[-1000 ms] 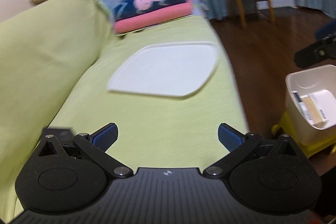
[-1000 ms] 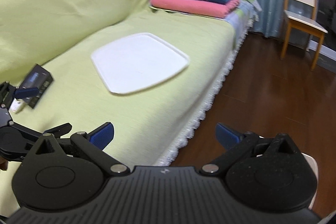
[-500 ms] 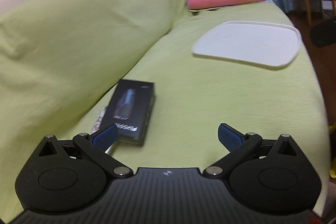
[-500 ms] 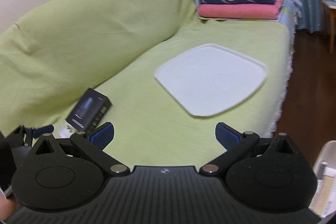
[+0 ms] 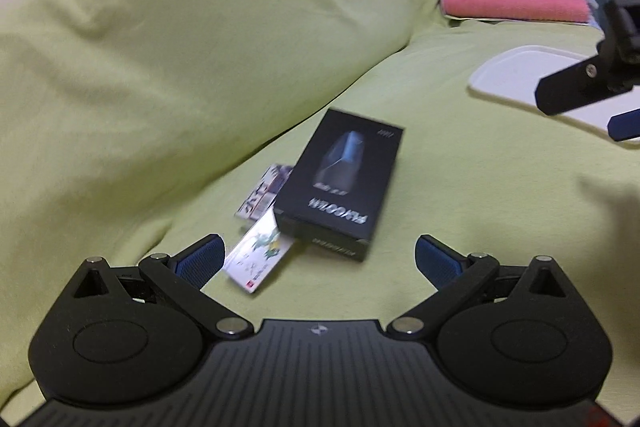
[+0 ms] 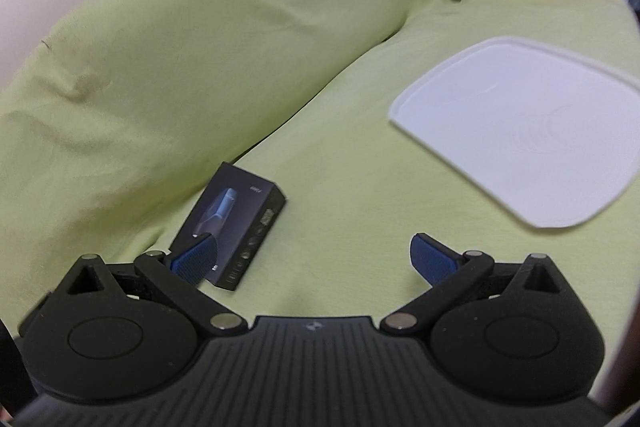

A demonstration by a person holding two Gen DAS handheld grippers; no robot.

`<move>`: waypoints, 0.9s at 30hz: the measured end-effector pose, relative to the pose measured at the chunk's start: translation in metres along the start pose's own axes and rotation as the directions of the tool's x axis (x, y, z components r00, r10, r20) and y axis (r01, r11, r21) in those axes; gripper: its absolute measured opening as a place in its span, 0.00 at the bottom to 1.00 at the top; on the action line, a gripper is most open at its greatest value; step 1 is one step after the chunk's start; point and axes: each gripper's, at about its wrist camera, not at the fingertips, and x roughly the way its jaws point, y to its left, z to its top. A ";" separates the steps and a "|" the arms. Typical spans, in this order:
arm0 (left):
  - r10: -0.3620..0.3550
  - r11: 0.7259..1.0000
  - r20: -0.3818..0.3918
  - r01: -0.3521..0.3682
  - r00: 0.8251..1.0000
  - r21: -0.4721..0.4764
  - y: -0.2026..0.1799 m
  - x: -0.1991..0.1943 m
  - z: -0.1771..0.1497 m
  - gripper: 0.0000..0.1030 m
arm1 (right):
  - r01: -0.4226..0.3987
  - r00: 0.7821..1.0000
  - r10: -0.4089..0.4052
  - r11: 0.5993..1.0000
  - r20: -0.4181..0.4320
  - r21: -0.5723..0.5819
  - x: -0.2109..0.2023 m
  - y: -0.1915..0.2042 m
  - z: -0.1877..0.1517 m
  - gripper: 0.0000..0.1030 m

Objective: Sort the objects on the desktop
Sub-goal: 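Move the left gripper onto the black FLYCO box and close it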

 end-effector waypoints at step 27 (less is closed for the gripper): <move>-0.059 0.959 0.003 0.056 0.998 0.278 -0.026 0.080 0.014 0.95 | 0.007 0.999 -0.005 0.997 -0.033 0.076 0.038 -0.007 0.011 0.99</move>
